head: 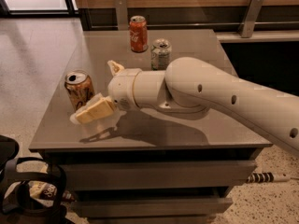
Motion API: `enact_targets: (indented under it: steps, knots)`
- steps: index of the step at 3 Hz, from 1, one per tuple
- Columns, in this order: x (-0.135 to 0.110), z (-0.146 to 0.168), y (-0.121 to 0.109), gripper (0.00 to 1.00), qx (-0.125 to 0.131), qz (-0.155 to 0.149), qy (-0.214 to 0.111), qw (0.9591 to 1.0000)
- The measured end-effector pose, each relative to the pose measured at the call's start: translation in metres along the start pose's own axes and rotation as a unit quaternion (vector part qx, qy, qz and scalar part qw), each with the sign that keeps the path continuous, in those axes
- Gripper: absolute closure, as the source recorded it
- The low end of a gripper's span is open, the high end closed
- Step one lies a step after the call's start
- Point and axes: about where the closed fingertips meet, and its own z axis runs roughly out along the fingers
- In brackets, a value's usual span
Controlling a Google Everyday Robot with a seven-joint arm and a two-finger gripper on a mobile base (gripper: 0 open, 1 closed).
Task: Knock orange can over
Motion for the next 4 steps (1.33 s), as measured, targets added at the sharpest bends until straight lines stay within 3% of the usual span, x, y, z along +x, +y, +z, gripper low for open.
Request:
enact_targets:
  steps: [1,2,4]
  knots:
    - [0.009,0.018,0.003,0.00,-0.016,0.016,-0.017,0.9996]
    - [0.018,0.030,0.004,0.12,-0.027,0.029,-0.036,0.9986]
    - [0.022,0.040,0.008,0.59,-0.035,0.039,-0.055,0.9971]
